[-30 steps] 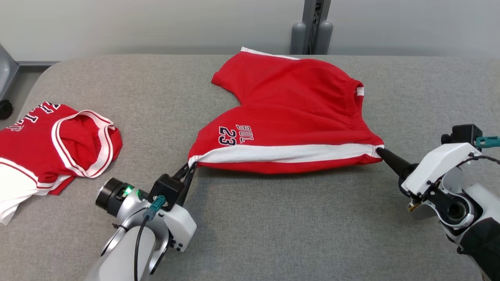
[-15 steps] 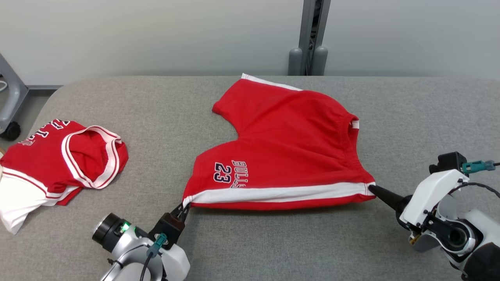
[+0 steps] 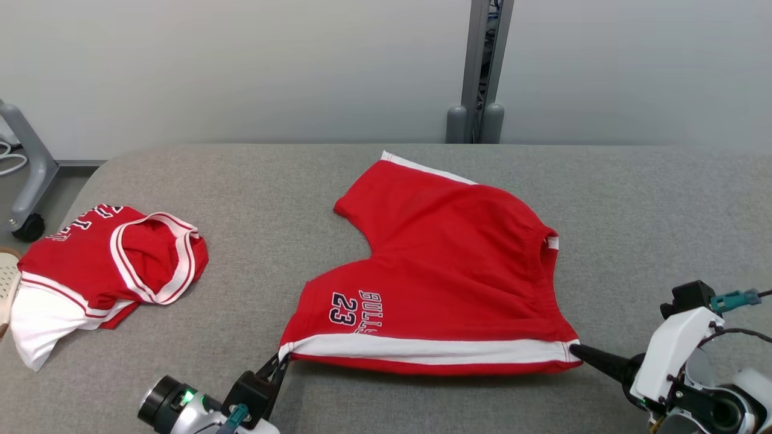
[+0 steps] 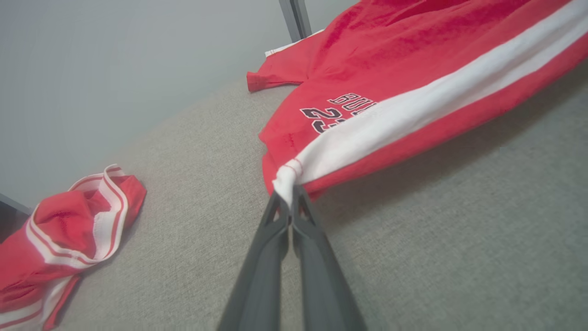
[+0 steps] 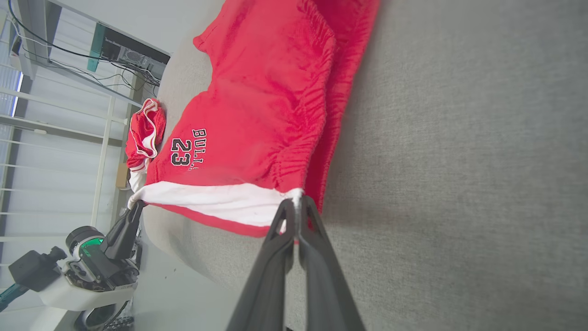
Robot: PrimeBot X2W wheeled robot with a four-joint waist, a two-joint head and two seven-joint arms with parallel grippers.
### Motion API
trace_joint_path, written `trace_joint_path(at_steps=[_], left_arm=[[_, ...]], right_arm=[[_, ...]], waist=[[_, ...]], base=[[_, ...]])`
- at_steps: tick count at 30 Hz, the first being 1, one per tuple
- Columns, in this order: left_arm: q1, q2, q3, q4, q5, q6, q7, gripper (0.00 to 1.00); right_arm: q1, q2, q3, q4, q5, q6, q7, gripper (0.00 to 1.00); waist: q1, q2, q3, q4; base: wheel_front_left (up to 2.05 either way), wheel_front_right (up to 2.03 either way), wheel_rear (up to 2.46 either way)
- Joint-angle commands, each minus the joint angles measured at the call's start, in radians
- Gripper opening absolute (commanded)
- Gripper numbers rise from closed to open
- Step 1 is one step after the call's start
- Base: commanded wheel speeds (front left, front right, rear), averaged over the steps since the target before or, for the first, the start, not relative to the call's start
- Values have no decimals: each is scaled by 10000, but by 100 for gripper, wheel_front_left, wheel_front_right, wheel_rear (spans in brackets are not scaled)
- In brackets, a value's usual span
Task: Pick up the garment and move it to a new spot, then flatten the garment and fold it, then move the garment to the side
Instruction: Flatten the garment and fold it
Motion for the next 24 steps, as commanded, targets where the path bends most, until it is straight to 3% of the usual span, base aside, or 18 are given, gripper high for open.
trace_joint_path(at_steps=[1, 17, 24], left_arm=[[179, 96, 80, -128, -97, 75, -8, 0], [1838, 775, 396, -1805, -47, 118, -8, 0], [1360, 753, 525, -2286, -133, 35, -8, 0]], right_arm=[[191, -147, -18, -94, 46, 24, 74, 0], [1504, -884, 99, -1488, 289, 24, 542, 0], [1209, -699, -93, -1724, 356, 24, 533, 0]], waist=[[1, -1, -50, 10], [1, -1, -229, 147], [1, -1, 37, 53]], base=[[0, 0, 0], [0, 0, 0], [0, 0, 0]])
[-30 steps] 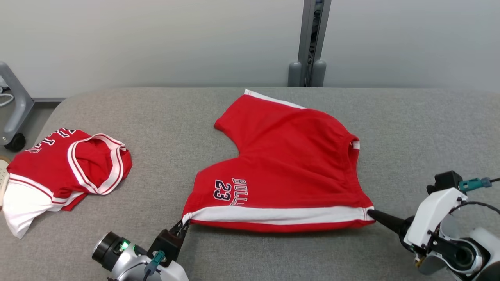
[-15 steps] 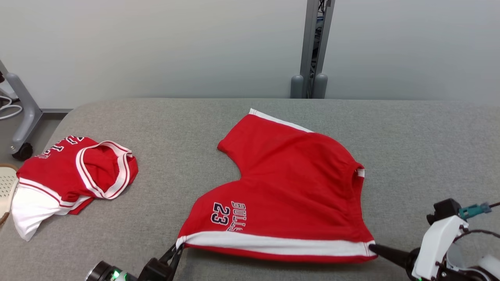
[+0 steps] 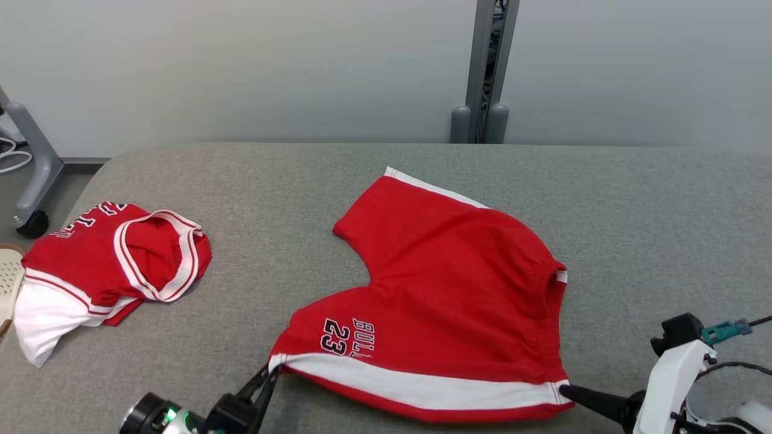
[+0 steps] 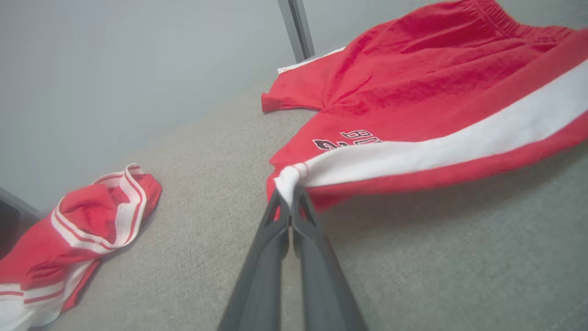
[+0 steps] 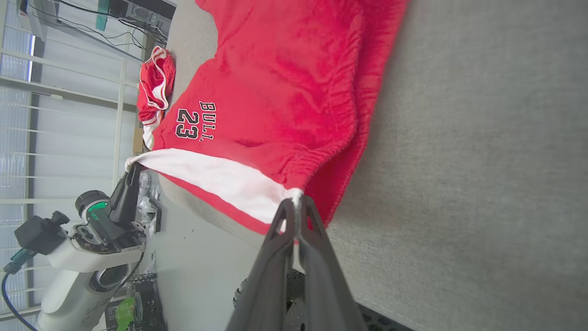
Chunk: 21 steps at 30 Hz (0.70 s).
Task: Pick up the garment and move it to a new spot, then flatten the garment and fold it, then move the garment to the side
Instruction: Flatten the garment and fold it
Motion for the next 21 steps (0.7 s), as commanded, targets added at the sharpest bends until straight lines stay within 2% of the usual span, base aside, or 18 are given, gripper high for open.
trace_joint_path(at_steps=[1, 11, 21], left_arm=[[-370, -29, 127, -89, -125, -33, -8, 0], [-2315, -152, 860, 119, -488, -76, -8, 0], [-4924, -537, 1142, 1220, -491, -28, -6, 0]], right_arm=[[-196, 49, -143, -60, 95, 24, -3, 0], [-1293, 550, -845, -223, 26, 24, -434, 0], [-2658, 1555, -1643, 322, -302, 24, -1371, 0]], waist=[[1, 0, 172, -77], [1, 0, 1133, -438], [1, 0, 2402, -1016]], base=[[0, 0, 0], [0, 0, 0], [0, 0, 0]])
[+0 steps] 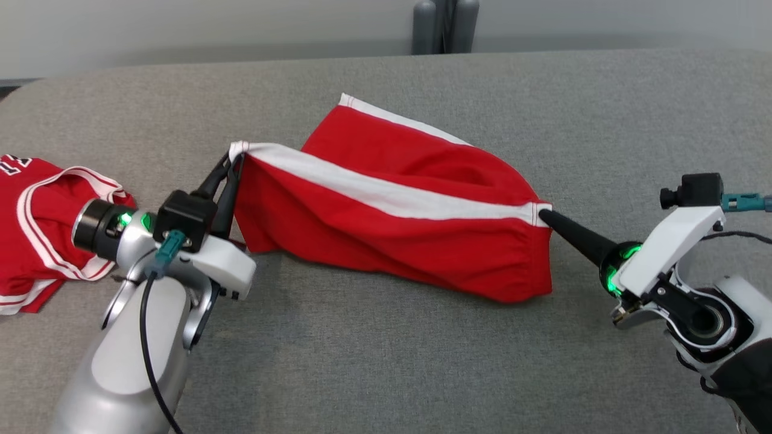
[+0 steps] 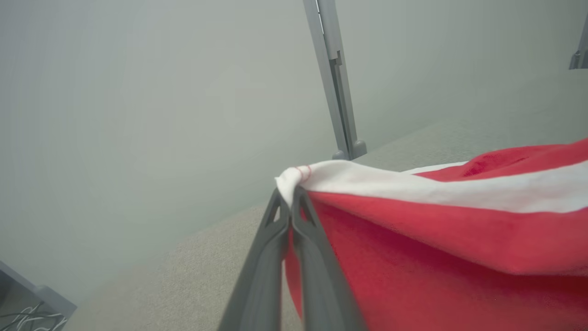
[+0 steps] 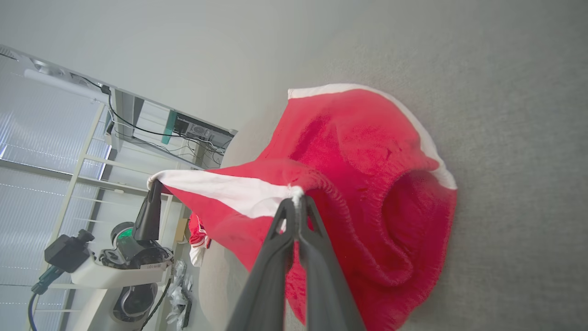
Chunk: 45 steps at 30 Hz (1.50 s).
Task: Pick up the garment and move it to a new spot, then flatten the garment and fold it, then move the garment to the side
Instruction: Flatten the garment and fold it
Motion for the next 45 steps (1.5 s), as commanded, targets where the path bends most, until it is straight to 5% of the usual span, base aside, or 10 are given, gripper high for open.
trace_joint_path(at_steps=[1, 21, 45], left_arm=[[-236, -3, 47, 100, -41, 65, -6, 0], [-5002, -463, -364, 3735, 800, 12, -4, 0], [-6975, -202, -843, 6300, 1030, 195, -6, 0]], right_arm=[[-141, 45, -84, 63, -70, 24, -124, 0], [-1960, 1719, -552, 855, -835, 24, -1641, 0], [-2662, 2496, -136, 1862, -922, 22, -2185, 0]], waist=[[0, -1, 375, -236], [0, -1, 2485, -1494], [0, -1, 3609, -2272]], base=[[0, 0, 0], [0, 0, 0], [0, 0, 0]])
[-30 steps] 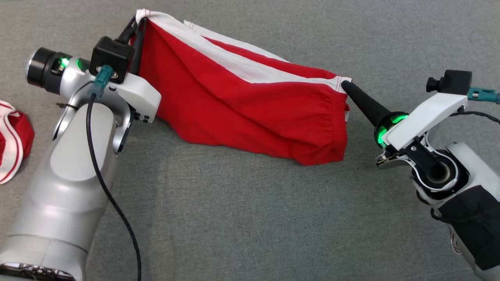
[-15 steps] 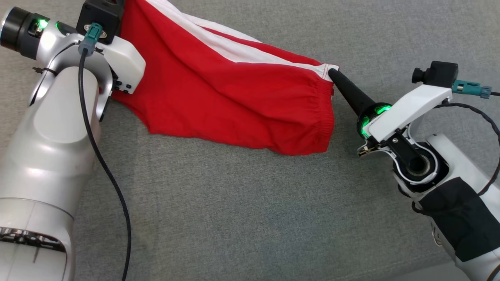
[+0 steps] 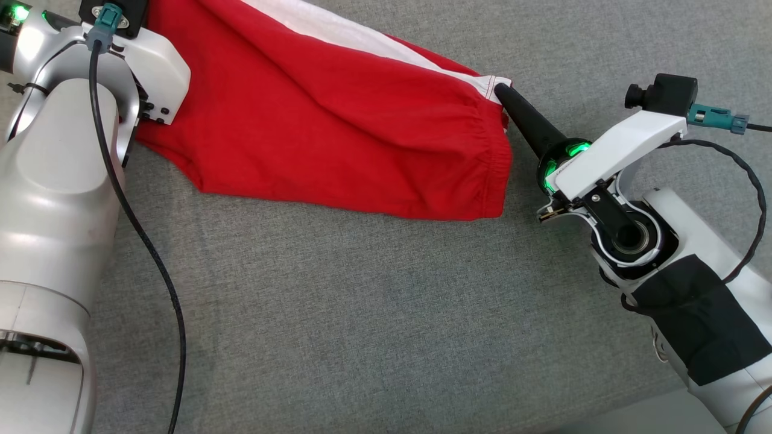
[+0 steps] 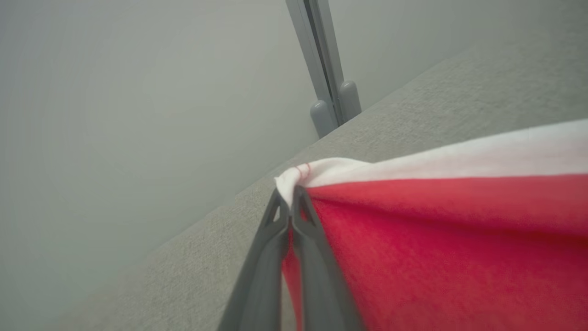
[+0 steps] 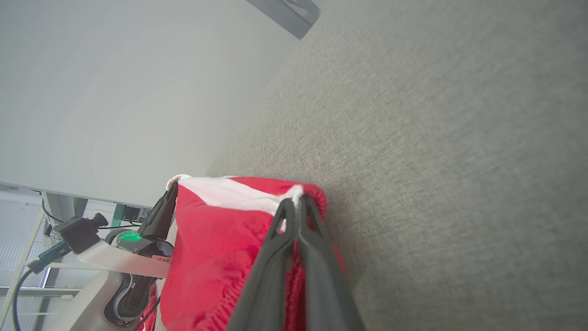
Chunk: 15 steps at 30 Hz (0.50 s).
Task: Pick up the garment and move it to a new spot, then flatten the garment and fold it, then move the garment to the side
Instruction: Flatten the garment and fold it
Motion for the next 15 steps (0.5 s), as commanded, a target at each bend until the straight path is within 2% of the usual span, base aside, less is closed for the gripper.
trace_joint_path(at_steps=[1, 4, 5, 6, 7, 8, 15], left_arm=[[-183, 67, -24, 70, 35, 50, -8, 0], [-233, 58, -57, 149, -24, 70, -7, 0], [-217, 33, -43, 214, -83, 56, -7, 10], [-224, 17, -28, 252, -105, 78, -7, 40], [-244, 2, 4, 276, -150, 138, -6, 100], [-258, -13, 11, 280, -190, 153, -7, 100], [198, -254, 68, -76, -421, 409, -6, 100]], right_arm=[[54, -1, 83, 214, -22, 21, -26, 0], [47, 38, 142, 336, -2, 21, -75, 0], [47, 54, 120, 425, 57, 21, -101, 0], [23, 78, 87, 494, 122, 16, -88, 10], [-18, 87, 46, 504, 124, 13, -146, 60], [-34, 111, 9, 513, 186, 13, -150, 100], [36, -192, -146, 328, 145, 14, -368, 100]], waist=[[0, 0, 48, -15], [0, 0, 113, -33], [0, 0, 122, -31], [0, 0, 128, -25], [0, 0, 131, -16], [0, 0, 130, -4], [0, 0, -403, 287]], base=[[0, 0, 0], [0, 0, 0], [0, 0, 0], [0, 0, 0], [0, 0, 0], [0, 0, 0], [0, 0, 0]])
